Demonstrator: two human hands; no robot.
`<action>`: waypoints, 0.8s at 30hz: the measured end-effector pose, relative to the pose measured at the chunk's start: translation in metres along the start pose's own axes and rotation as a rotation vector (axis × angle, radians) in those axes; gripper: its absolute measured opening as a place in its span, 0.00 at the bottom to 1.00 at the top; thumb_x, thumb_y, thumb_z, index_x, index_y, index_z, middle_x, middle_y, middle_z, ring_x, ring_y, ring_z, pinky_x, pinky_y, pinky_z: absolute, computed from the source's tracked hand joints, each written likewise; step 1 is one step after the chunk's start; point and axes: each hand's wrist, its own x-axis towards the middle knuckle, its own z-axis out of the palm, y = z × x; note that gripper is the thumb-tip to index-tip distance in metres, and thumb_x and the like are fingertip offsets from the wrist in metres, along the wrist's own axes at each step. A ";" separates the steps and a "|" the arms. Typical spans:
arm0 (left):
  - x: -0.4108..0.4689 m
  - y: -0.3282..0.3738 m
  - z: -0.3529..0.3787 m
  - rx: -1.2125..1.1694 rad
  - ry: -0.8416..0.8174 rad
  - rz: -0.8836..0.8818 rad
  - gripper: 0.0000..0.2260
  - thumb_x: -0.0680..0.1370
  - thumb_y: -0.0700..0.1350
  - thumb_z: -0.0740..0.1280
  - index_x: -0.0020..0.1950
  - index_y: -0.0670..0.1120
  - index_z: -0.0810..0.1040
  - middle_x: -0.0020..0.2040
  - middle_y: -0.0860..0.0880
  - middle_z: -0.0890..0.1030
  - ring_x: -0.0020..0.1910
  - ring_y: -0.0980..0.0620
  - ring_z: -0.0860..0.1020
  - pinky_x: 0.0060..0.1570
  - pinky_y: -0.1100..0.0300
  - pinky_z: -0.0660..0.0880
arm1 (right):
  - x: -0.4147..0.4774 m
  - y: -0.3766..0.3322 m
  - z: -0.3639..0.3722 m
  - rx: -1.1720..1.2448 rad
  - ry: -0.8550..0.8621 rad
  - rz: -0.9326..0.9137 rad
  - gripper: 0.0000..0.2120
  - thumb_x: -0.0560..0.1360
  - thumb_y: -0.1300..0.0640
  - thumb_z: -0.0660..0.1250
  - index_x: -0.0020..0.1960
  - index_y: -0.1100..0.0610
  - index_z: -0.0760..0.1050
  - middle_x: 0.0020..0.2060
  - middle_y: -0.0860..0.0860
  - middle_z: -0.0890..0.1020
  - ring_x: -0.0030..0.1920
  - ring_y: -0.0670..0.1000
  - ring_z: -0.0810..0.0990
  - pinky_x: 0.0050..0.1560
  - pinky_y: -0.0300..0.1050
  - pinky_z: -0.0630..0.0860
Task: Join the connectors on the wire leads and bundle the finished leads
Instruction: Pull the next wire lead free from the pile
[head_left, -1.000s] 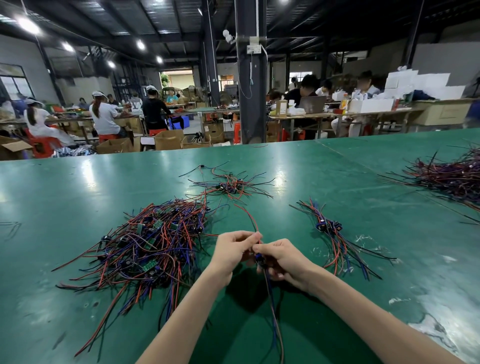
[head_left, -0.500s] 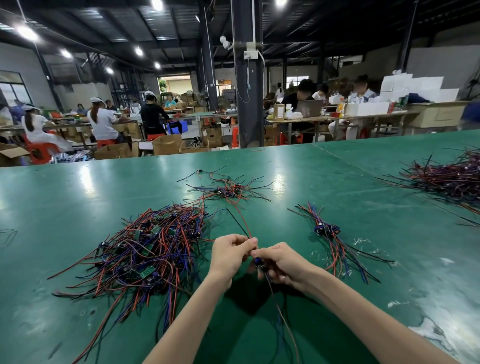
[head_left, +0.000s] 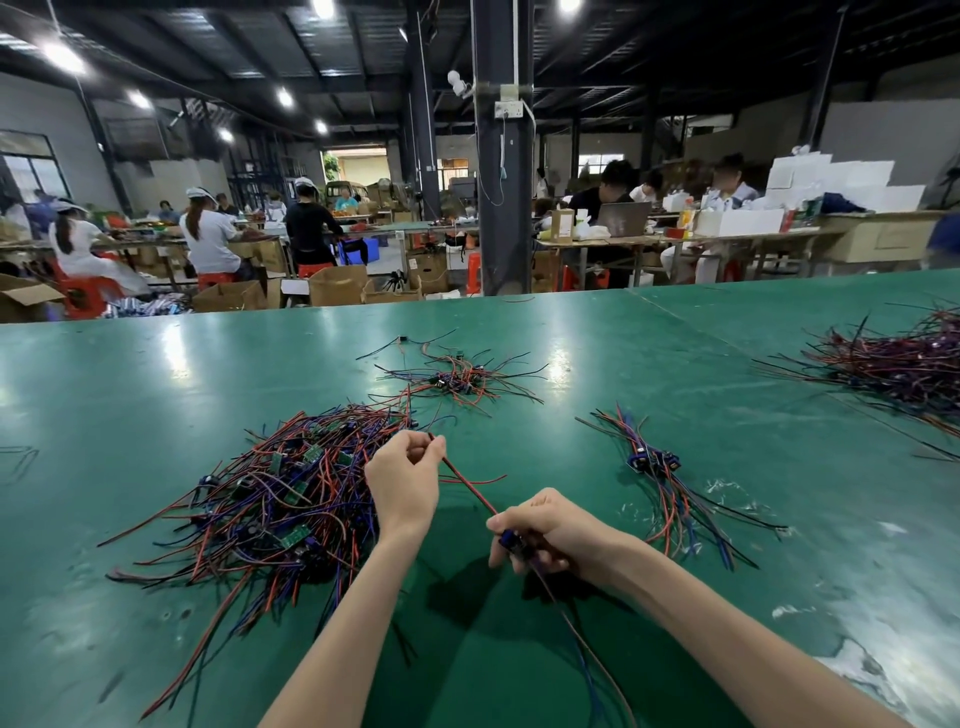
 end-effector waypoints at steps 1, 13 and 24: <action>0.000 0.002 -0.001 -0.004 0.017 0.042 0.04 0.74 0.41 0.72 0.41 0.42 0.80 0.33 0.53 0.78 0.34 0.56 0.76 0.41 0.64 0.73 | 0.001 0.000 -0.001 -0.003 -0.009 0.001 0.15 0.75 0.54 0.66 0.33 0.58 0.83 0.22 0.52 0.77 0.17 0.44 0.62 0.17 0.33 0.55; 0.037 0.008 0.015 -0.405 -0.024 -0.224 0.05 0.78 0.43 0.67 0.48 0.41 0.78 0.41 0.48 0.81 0.39 0.51 0.78 0.47 0.55 0.75 | 0.026 -0.008 -0.013 -0.046 -0.147 0.125 0.14 0.76 0.54 0.65 0.36 0.60 0.81 0.24 0.52 0.79 0.19 0.43 0.66 0.19 0.31 0.58; -0.023 0.006 0.032 -0.223 -0.195 -0.219 0.10 0.77 0.50 0.68 0.47 0.44 0.72 0.44 0.45 0.79 0.43 0.48 0.78 0.48 0.54 0.74 | 0.068 -0.011 -0.008 0.407 0.219 0.042 0.13 0.78 0.51 0.63 0.40 0.58 0.78 0.23 0.48 0.75 0.19 0.42 0.64 0.17 0.32 0.56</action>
